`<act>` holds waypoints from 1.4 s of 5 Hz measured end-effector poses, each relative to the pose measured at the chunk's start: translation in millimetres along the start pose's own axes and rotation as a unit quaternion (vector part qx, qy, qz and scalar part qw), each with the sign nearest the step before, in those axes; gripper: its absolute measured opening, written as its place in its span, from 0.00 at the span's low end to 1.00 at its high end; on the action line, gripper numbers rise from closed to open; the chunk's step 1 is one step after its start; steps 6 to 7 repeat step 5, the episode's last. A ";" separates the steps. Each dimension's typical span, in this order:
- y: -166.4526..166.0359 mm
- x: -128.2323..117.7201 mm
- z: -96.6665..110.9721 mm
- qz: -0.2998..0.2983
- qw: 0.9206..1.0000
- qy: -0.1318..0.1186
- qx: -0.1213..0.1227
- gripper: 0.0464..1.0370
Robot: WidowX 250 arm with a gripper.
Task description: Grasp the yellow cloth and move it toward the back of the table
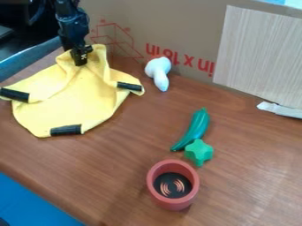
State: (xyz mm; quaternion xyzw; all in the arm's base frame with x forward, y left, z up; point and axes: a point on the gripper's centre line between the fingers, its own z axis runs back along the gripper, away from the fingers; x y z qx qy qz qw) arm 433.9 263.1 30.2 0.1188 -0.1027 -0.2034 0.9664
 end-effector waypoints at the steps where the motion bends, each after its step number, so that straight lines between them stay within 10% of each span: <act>1: 0.9 -2.2 22.4 0.014 1.000 -0.022 -0.002 0.96; 3: -2.4 -9.6 96.1 0.042 0.994 -0.099 0.013 0.96; 5: -35.3 -57.6 121.5 0.071 0.997 -0.034 0.009 0.96; 7: -35.3 -57.6 121.5 0.071 0.997 -0.034 0.009 0.96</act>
